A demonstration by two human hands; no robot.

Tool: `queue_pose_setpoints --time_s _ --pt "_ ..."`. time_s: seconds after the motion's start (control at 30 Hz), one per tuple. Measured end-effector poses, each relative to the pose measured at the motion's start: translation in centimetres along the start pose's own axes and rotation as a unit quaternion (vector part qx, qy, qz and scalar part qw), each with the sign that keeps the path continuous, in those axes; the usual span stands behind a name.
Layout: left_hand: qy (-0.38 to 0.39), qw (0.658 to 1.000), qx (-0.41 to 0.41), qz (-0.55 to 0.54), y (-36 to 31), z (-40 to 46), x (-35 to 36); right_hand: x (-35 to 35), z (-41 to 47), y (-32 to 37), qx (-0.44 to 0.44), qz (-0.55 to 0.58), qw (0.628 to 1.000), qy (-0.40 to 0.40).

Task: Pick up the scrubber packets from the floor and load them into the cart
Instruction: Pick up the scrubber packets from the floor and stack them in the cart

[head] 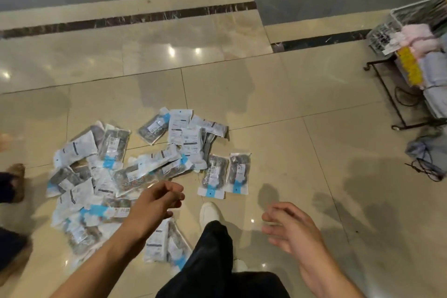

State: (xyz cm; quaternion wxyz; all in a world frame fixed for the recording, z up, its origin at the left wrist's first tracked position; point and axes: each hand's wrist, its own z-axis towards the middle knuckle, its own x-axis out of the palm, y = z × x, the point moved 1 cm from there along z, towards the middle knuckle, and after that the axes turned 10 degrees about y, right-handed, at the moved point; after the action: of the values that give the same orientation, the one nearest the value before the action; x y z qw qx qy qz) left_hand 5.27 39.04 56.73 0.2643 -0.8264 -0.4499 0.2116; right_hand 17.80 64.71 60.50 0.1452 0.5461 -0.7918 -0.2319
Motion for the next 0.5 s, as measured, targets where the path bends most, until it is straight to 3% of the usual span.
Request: queue_pose_setpoints --time_s 0.23,0.37,0.5 --pt "0.004 0.999 -0.039 0.031 4.0 17.9 1.8 -0.3 19.4 -1.8 0.067 0.007 0.997 0.033" --pt "0.019 0.998 -0.060 0.029 9.5 29.7 4.5 0.9 33.0 -4.9 0.116 0.031 0.989 0.089" --pt "0.029 0.994 -0.099 0.026 16.5 40.3 7.5 1.6 46.1 -9.2 0.137 -0.008 0.987 0.089"
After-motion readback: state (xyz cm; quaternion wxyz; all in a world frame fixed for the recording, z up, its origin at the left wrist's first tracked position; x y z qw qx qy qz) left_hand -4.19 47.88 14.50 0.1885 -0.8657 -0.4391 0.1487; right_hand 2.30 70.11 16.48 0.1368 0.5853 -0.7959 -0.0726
